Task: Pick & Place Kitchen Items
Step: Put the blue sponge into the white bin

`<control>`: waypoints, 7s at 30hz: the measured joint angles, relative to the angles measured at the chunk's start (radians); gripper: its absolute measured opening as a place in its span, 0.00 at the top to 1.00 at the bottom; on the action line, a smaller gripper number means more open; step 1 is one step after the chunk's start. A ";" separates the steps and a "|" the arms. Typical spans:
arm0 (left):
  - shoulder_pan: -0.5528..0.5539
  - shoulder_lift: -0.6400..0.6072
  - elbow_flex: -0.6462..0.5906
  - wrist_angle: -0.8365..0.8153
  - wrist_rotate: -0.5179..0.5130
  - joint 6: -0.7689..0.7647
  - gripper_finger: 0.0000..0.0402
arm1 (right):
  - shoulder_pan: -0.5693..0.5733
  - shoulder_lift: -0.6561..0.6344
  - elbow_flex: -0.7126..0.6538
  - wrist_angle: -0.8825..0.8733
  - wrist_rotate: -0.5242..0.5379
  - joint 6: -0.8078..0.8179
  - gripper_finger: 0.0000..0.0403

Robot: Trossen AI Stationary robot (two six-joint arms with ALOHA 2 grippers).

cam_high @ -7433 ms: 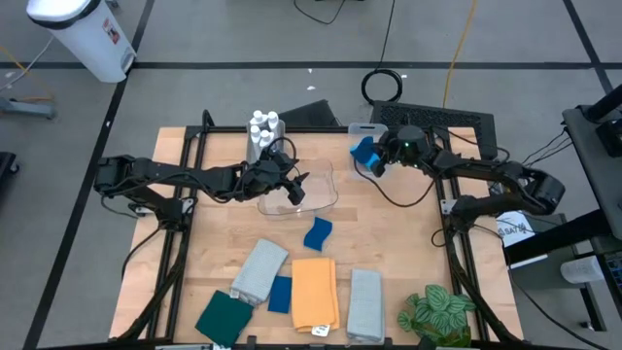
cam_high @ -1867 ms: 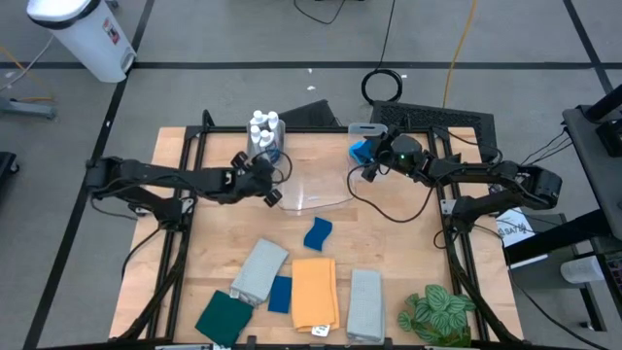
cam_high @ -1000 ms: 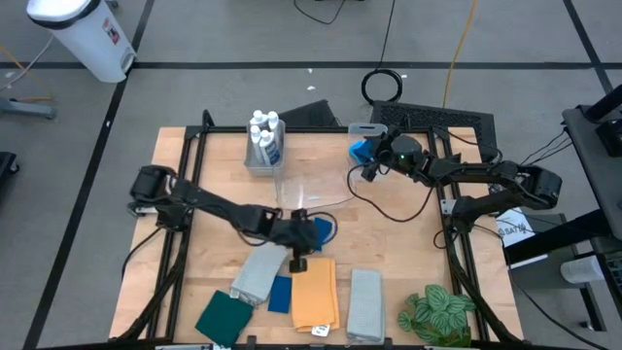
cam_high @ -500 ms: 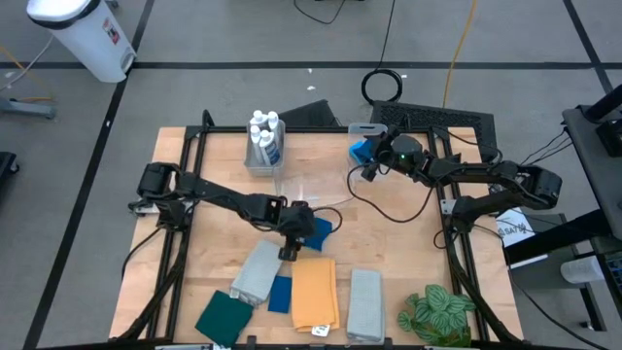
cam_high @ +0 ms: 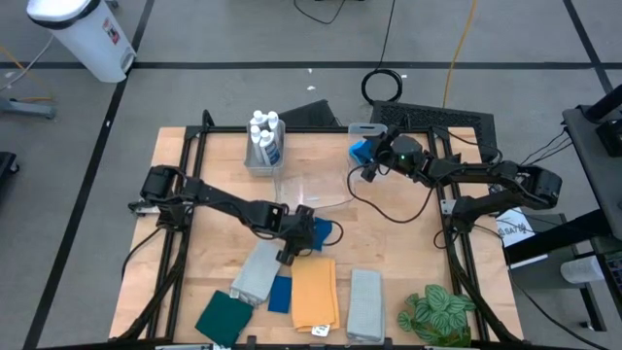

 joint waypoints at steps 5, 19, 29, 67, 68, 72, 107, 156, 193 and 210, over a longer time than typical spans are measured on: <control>0.012 -0.001 0.000 -0.024 -0.024 0.096 0.44 | 0.000 0.000 0.000 0.004 0.000 -0.003 0.37; 0.003 0.045 -0.009 -0.012 -0.064 0.348 0.44 | 0.000 0.000 0.000 0.009 0.000 -0.007 0.37; -0.017 0.083 -0.006 0.073 -0.124 0.426 0.44 | 0.000 0.000 0.000 0.013 0.000 -0.006 0.37; 0.058 0.039 0.018 0.124 0.185 0.298 0.98 | 0.000 0.000 0.000 0.014 0.000 -0.001 0.37; 0.065 0.031 0.018 0.112 0.211 0.275 0.99 | 0.000 0.000 0.000 0.014 0.000 0.001 0.37; 0.083 0.018 0.016 0.090 0.242 0.208 0.97 | 0.002 0.000 0.000 0.014 0.000 0.005 0.37; 0.089 -0.262 0.076 0.016 -0.442 -0.039 0.99 | 0.391 -0.202 0.018 -0.254 0.033 -0.329 0.37; 0.100 -0.265 0.075 0.059 -0.404 -0.189 0.84 | 0.542 0.186 0.071 0.267 0.219 -0.710 0.99; 0.142 -0.308 0.076 -0.123 -0.460 -0.446 0.63 | 0.015 0.001 -0.007 -0.108 0.290 -0.371 1.00; 0.143 -0.308 0.076 -0.122 -0.460 -0.444 0.65 | -0.056 0.125 -0.007 0.016 0.260 -0.440 1.00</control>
